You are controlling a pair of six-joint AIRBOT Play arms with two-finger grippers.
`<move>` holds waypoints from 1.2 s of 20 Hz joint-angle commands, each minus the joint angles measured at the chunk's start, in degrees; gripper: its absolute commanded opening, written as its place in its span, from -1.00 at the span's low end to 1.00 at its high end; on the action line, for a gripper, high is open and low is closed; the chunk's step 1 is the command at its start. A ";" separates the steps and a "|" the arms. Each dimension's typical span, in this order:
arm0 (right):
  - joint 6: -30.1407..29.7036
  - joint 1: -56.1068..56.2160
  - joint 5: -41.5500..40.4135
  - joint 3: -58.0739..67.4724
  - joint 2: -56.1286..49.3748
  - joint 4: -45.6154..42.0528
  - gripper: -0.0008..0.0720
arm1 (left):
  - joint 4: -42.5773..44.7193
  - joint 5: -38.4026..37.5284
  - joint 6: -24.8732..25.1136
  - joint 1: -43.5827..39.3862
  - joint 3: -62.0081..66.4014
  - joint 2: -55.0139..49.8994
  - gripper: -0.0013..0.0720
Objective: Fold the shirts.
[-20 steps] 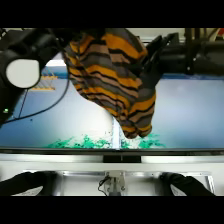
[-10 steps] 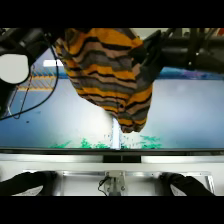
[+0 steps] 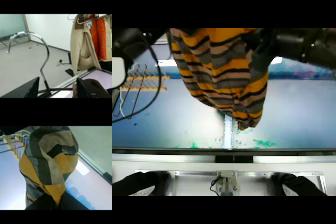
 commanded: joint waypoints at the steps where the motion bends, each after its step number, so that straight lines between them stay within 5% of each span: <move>1: -0.50 0.02 -2.56 0.02 0.07 -0.07 -0.84 | 6.45 1.99 0.15 0.76 0.07 2.62 0.58; 6: 2.75 -0.04 -8.92 0.02 0.17 -3.39 -0.84 | 6.60 0.98 0.11 2.45 0.04 4.50 0.58; 10: 20.59 -4.83 -11.85 0.07 2.27 -21.42 -0.84 | 6.60 -1.46 0.11 3.52 0.04 6.54 0.58; 14: 28.65 -19.69 -9.42 0.07 7.93 -28.15 -0.84 | 6.58 -10.10 -0.09 6.27 0.04 7.45 0.57; 24: 31.54 -53.57 0.39 0.07 13.68 -33.75 -0.84 | 6.62 -12.39 -0.07 7.87 0.04 7.28 0.53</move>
